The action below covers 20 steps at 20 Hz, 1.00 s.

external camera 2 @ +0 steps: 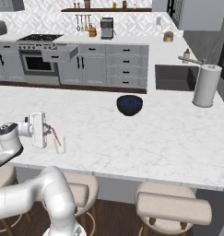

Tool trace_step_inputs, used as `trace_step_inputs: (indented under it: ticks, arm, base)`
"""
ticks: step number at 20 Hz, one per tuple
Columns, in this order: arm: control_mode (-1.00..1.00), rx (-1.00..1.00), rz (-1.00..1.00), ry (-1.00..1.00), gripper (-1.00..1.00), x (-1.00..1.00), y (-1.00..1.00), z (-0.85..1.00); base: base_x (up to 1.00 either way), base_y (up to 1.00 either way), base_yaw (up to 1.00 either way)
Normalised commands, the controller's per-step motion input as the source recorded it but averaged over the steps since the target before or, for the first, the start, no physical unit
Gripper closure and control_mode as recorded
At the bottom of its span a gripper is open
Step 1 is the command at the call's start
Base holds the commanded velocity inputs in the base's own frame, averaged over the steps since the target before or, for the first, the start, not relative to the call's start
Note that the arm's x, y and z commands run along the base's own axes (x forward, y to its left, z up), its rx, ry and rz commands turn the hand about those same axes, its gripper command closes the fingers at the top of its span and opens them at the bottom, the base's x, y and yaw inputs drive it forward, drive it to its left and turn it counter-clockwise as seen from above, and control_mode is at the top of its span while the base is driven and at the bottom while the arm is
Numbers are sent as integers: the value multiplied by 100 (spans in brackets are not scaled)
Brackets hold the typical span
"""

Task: Take a straw from the drawer in front and place it inside the glass cup on the dining counter.

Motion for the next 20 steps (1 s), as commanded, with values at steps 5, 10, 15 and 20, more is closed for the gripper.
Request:
trace_step_inputs:
  ticks: [5, 10, 15, 20]
  arm:
    - [-100, 8, 0, 0, 100, -50, -23, -16]
    - [-100, 7, 0, 2, 100, -20, -27, -14]
    - [-100, 1, 0, 0, 100, 9, -20, -8]
    - [-100, 0, 0, 0, 100, 38, 0, -1]
  base:
    - [0, 0, 0]
    - [0, 0, 0]
    - [0, 0, 0]
    - [0, 0, 0]
